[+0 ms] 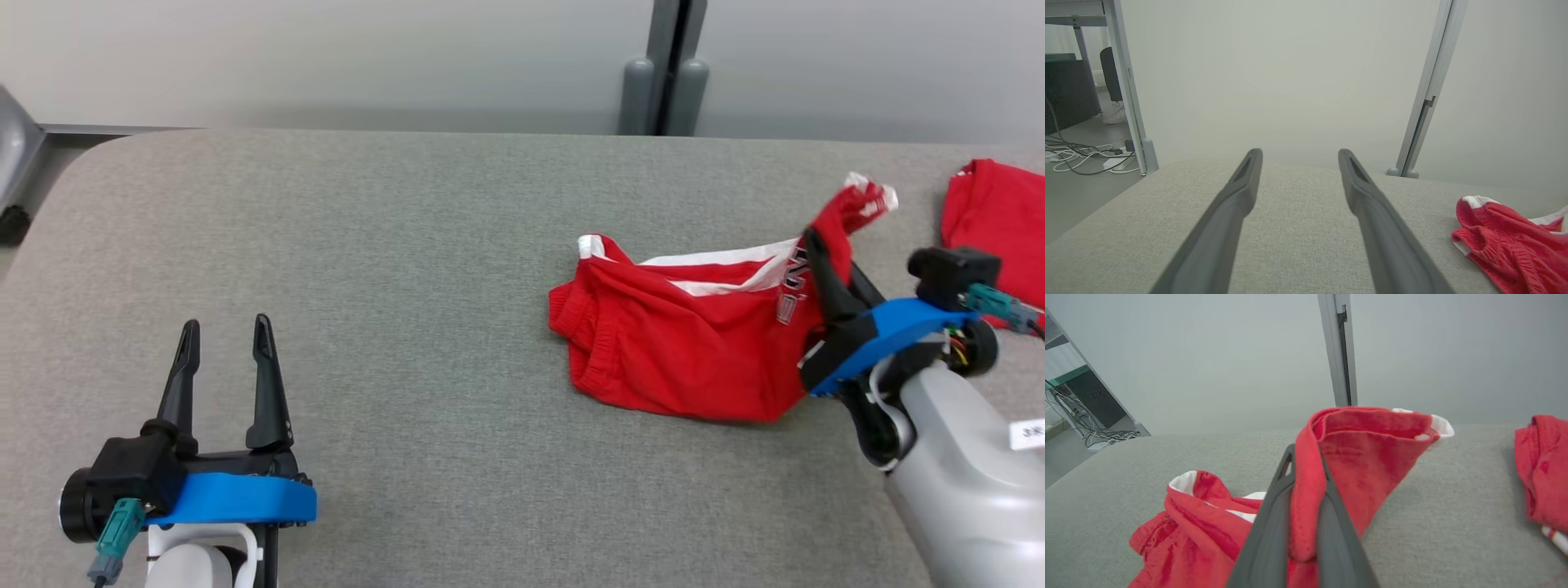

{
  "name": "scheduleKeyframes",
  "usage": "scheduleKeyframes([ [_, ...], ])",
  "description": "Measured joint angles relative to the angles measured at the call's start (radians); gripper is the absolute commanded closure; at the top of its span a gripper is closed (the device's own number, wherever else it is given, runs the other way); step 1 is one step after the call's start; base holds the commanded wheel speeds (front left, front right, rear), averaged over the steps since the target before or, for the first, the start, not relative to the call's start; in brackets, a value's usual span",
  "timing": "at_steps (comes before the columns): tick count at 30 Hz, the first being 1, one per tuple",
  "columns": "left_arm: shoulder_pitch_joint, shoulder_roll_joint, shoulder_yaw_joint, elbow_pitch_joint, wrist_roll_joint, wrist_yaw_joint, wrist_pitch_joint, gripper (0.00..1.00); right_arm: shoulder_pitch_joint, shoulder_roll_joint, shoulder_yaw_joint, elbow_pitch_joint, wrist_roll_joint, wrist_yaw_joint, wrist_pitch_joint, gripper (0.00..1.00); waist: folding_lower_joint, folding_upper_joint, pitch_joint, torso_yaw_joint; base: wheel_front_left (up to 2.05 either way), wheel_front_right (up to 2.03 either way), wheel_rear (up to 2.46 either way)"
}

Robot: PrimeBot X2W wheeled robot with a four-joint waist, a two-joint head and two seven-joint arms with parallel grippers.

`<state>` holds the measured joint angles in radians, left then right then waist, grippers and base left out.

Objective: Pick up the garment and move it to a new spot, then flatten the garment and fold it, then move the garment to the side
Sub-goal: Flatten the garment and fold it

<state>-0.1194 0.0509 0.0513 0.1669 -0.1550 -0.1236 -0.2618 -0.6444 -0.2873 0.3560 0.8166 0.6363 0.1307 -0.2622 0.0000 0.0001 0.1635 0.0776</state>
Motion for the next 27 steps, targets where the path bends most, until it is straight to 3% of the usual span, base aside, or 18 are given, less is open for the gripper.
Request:
scheduleKeyframes([
  [17,0.016,0.0,-0.026,0.005,-0.022,0.01,0.0,0.0,-0.031,0.116,0.22,-0.03,-0.018,0.0,0.014,1.0,0.0,0.0,-0.012,0.089,0.0,0.0,0.0],
  [27,0.021,0.0,-0.029,0.0,-0.03,0.017,0.0,0.0,0.045,0.124,0.349,-0.045,0.002,0.0,0.006,1.0,-0.0001,0.0,-0.001,0.085,0.0,0.0,0.0],
])
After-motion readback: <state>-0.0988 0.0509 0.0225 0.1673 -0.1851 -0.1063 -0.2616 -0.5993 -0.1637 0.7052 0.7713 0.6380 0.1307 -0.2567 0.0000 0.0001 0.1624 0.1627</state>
